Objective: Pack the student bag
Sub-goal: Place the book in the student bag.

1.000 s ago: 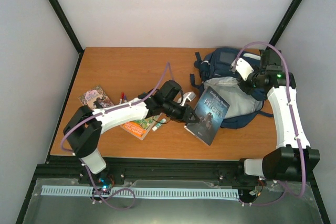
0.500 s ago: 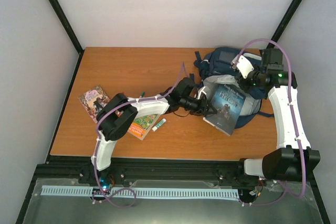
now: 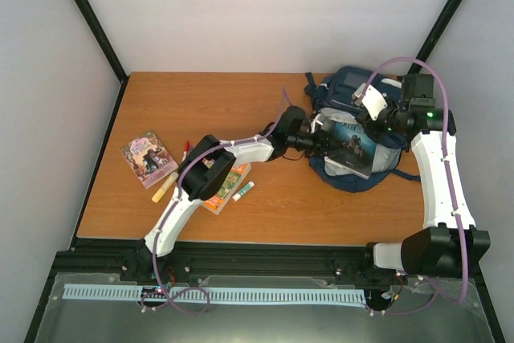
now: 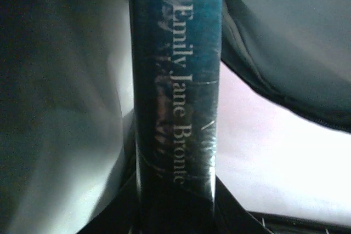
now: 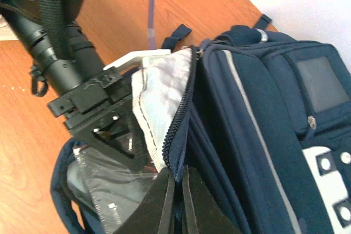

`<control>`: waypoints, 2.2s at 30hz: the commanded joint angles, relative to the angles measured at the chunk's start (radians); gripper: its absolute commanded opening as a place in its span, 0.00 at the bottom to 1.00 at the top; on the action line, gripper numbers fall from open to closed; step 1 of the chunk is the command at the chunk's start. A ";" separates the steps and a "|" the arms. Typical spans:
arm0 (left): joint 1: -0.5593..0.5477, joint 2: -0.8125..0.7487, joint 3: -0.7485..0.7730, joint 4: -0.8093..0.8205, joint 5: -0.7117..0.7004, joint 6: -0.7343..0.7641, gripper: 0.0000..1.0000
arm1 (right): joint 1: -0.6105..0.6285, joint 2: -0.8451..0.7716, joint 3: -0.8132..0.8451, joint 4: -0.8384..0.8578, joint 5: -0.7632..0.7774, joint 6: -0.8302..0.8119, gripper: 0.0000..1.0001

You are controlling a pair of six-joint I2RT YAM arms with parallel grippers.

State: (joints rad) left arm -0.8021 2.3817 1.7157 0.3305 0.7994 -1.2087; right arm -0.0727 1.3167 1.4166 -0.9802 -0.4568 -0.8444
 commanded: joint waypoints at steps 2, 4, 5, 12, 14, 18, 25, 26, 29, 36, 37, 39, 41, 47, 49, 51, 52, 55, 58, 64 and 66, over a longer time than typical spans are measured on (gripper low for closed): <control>0.036 0.061 0.177 0.025 -0.041 0.083 0.01 | -0.001 -0.043 0.020 0.006 -0.122 -0.046 0.03; 0.044 0.088 0.195 -0.014 -0.089 0.118 0.01 | -0.001 -0.046 -0.006 0.000 -0.127 -0.068 0.03; 0.047 0.110 0.223 -0.045 -0.099 0.132 0.01 | -0.001 -0.049 -0.023 -0.002 -0.130 -0.079 0.03; 0.050 0.202 0.275 -0.014 -0.064 0.094 0.01 | -0.001 -0.051 -0.194 0.042 -0.058 -0.119 0.03; 0.050 0.207 0.271 -0.002 -0.054 0.092 0.01 | 0.000 -0.051 -0.264 0.108 0.003 -0.113 0.07; 0.050 0.202 0.256 0.016 -0.028 0.083 0.01 | -0.001 -0.048 -0.359 0.174 0.055 -0.105 0.39; 0.050 0.189 0.229 0.035 -0.011 0.058 0.01 | -0.001 -0.039 -0.435 0.205 0.064 -0.140 0.61; 0.050 0.189 0.229 0.040 -0.008 0.056 0.01 | -0.001 -0.038 -0.448 0.211 0.060 -0.142 0.64; 0.050 0.182 0.229 0.039 -0.007 0.053 0.01 | -0.001 -0.032 -0.486 0.258 0.077 -0.128 0.71; 0.048 0.176 0.248 0.026 0.004 0.041 0.01 | 0.001 -0.019 -0.580 0.482 0.148 -0.017 0.66; 0.047 0.174 0.252 0.015 0.005 0.049 0.01 | 0.001 -0.018 -0.587 0.516 0.161 -0.003 0.62; 0.047 0.172 0.254 0.005 0.009 0.053 0.01 | 0.001 -0.019 -0.585 0.541 0.175 0.014 0.38; 0.047 0.171 0.262 -0.018 0.016 0.061 0.01 | 0.001 -0.032 -0.563 0.534 0.178 0.029 0.12; 0.047 0.112 0.274 -0.237 0.008 0.218 0.32 | 0.000 -0.049 -0.389 0.401 0.176 0.033 0.03; 0.049 0.075 0.279 -0.340 -0.018 0.297 0.40 | 0.001 -0.049 -0.312 0.363 0.180 0.032 0.03; 0.047 0.040 0.284 -0.444 -0.054 0.376 0.43 | 0.001 -0.045 -0.248 0.326 0.179 0.034 0.03; 0.047 0.026 0.290 -0.495 -0.073 0.412 0.45 | 0.000 -0.043 -0.219 0.309 0.177 0.035 0.03; 0.048 -0.025 0.269 -0.581 -0.123 0.516 0.52 | 0.000 -0.040 -0.165 0.279 0.172 0.037 0.03; 0.047 -0.106 0.191 -0.580 -0.167 0.573 0.64 | 0.001 -0.048 -0.159 0.277 0.181 0.034 0.03; 0.040 -0.233 0.074 -0.612 -0.277 0.656 0.69 | 0.001 -0.089 -0.183 0.259 0.134 0.040 0.03; 0.037 -0.275 0.019 -0.620 -0.341 0.647 0.69 | 0.008 -0.110 -0.184 0.243 0.103 0.044 0.03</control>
State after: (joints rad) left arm -0.7605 2.1906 1.7962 -0.2459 0.5804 -0.6357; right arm -0.0723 1.2915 1.2217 -0.7620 -0.2642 -0.8211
